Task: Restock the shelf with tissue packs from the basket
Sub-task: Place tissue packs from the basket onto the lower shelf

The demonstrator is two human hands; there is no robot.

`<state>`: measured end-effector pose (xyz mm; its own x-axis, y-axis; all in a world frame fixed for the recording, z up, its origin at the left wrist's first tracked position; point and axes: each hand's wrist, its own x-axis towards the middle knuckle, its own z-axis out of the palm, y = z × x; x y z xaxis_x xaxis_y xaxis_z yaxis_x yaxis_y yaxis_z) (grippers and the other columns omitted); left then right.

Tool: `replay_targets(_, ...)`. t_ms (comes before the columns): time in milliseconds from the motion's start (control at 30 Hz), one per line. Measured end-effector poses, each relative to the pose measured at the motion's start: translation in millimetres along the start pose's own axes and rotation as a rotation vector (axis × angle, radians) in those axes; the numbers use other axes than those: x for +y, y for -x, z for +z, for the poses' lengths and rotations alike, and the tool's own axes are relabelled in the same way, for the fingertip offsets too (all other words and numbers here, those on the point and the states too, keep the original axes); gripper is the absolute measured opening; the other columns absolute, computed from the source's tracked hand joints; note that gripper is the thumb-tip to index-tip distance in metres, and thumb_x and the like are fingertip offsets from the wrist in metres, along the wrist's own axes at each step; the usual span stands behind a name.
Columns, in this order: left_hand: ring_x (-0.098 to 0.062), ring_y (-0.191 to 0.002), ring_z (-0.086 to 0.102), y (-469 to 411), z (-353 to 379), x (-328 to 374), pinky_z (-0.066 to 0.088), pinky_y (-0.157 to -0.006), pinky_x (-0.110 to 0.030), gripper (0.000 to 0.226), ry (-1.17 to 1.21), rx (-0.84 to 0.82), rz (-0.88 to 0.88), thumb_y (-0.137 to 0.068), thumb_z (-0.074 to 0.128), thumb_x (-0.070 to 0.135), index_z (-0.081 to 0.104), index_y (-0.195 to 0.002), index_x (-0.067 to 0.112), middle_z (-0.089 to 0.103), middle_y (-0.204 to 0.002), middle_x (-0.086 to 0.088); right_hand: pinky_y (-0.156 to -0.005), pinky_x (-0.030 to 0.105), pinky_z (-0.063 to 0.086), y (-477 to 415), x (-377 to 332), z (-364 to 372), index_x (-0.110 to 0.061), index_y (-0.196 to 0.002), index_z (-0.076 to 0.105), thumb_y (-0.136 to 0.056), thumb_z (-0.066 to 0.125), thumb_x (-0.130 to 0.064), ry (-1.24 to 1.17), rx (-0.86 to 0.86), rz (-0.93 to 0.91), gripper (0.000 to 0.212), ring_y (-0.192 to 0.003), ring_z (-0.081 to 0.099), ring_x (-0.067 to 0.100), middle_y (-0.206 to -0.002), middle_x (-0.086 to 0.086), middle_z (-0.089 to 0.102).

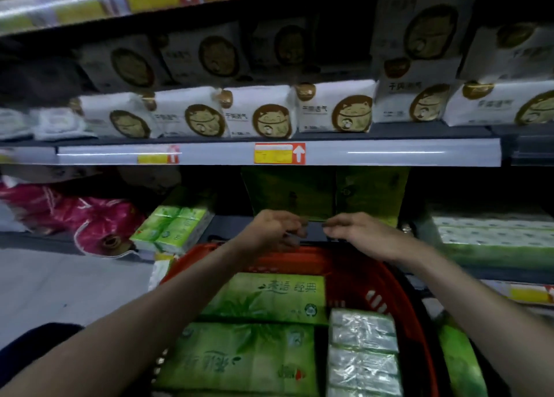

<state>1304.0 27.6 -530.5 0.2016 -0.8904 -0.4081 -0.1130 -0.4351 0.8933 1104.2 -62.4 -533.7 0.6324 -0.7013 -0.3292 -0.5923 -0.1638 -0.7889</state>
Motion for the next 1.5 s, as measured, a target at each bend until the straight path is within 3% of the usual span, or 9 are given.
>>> replay_targets(100,-0.030,-0.093,0.068,33.7,-30.9,-20.3,0.058,-0.094,-0.050,0.016,-0.033,-0.041,-0.017,-0.102,0.057,0.003,0.072,-0.108,0.005,0.071,-0.098,-0.015,-0.100,0.035,0.051,18.6,-15.4,36.2,-0.040,-0.108,0.071,-0.090,0.064,-0.061,0.160,-0.061,-0.044,0.028,-0.112,0.067,0.012,-0.118,-0.011,0.073)
replay_targets(233,-0.023,-0.088,0.076,72.4,-68.5,-52.9,0.058,-0.076,-0.030,0.017,-0.183,-0.099,0.072,-0.102,0.062,0.016,0.076,-0.113,0.013,0.079,-0.101,-0.008,-0.105,0.037,0.051,47.4,-26.0,78.9,-0.038,-0.133,0.065,-0.092,0.061,-0.062,0.282,-0.203,-0.004,0.048,-0.120,0.065,0.013,-0.133,-0.013,0.067)
replay_targets(400,-0.014,-0.107,0.073,100.6,-100.4,-117.2,0.056,-0.094,-0.035,0.042,-0.323,-0.092,0.098,-0.087,0.073,0.042,0.073,-0.124,0.022,0.078,-0.114,0.000,-0.111,0.038,0.048,72.5,-23.7,135.2,-0.041,-0.144,0.054,-0.092,0.066,-0.061,0.231,-0.191,0.050,0.056,-0.130,0.058,0.014,-0.142,-0.010,0.060)
replay_targets(567,-0.022,-0.145,0.042,113.0,-104.1,-153.2,0.035,-0.118,-0.031,0.098,-0.894,-0.209,0.125,-0.075,0.080,0.061,0.036,-0.158,0.033,0.044,-0.156,-0.003,-0.127,0.055,0.014,83.3,-8.1,181.6,-0.046,-0.164,0.009,-0.080,0.062,-0.075,0.677,-0.268,-0.001,0.104,-0.158,0.018,0.023,-0.171,-0.010,0.017)
replay_targets(800,-0.037,-0.157,-0.002,136.7,-107.9,-164.4,0.009,-0.118,-0.072,0.142,-1.218,-0.352,0.023,-0.066,0.092,0.052,-0.015,-0.158,0.047,-0.001,-0.171,-0.004,-0.121,0.053,0.024,79.7,-14.5,194.2,-0.042,-0.165,-0.003,-0.068,0.074,-0.072,0.869,-0.238,-0.002,0.128,-0.155,0.015,0.025,-0.167,-0.009,0.008)
replay_targets(900,-0.037,-0.157,0.000,139.1,-102.8,-166.8,0.027,-0.112,-0.073,0.135,-1.206,-0.296,0.032,-0.072,0.091,0.034,-0.011,-0.160,0.046,0.001,-0.171,-0.003,-0.121,0.050,0.026,72.6,-15.1,203.9,-0.038,-0.166,-0.007,-0.074,0.078,-0.048,0.941,-0.231,-0.003,0.126,-0.153,0.013,0.031,-0.165,0.000,0.006)
replay_targets(1000,-0.035,-0.155,0.009,141.3,-108.5,-165.5,0.040,-0.108,-0.067,0.127,-1.169,-0.235,0.111,-0.073,0.089,0.029,-0.001,-0.161,0.045,0.013,-0.168,-0.007,-0.123,0.052,0.026,67.6,-18.4,203.7,-0.035,-0.167,-0.003,-0.070,0.080,-0.056,0.918,-0.236,0.006,0.129,-0.151,0.015,0.029,-0.160,0.000,0.012)
replay_targets(1333,-0.016,-0.156,0.008,148.0,-135.4,-149.5,0.032,-0.121,-0.054,0.135,-0.836,-0.016,0.413,-0.066,0.096,0.035,0.001,-0.158,0.058,0.008,-0.166,0.020,-0.111,0.042,0.046,63.5,-23.7,172.2,-0.043,-0.152,0.024,-0.047,0.090,-0.064,0.475,-0.261,0.039,0.126,-0.124,0.051,0.009,-0.134,-0.020,0.026)
replay_targets(1500,-0.011,-0.150,0.022,157.4,-130.8,-149.4,0.037,-0.119,-0.049,0.129,-0.556,0.273,0.538,-0.065,0.093,0.050,0.006,-0.160,0.055,0.016,-0.162,0.021,-0.091,0.014,0.048,65.6,-35.3,129.7,-0.039,-0.149,0.037,-0.060,0.100,-0.043,0.228,-0.313,0.075,0.109,-0.124,0.053,0.005,-0.145,-0.011,0.039)
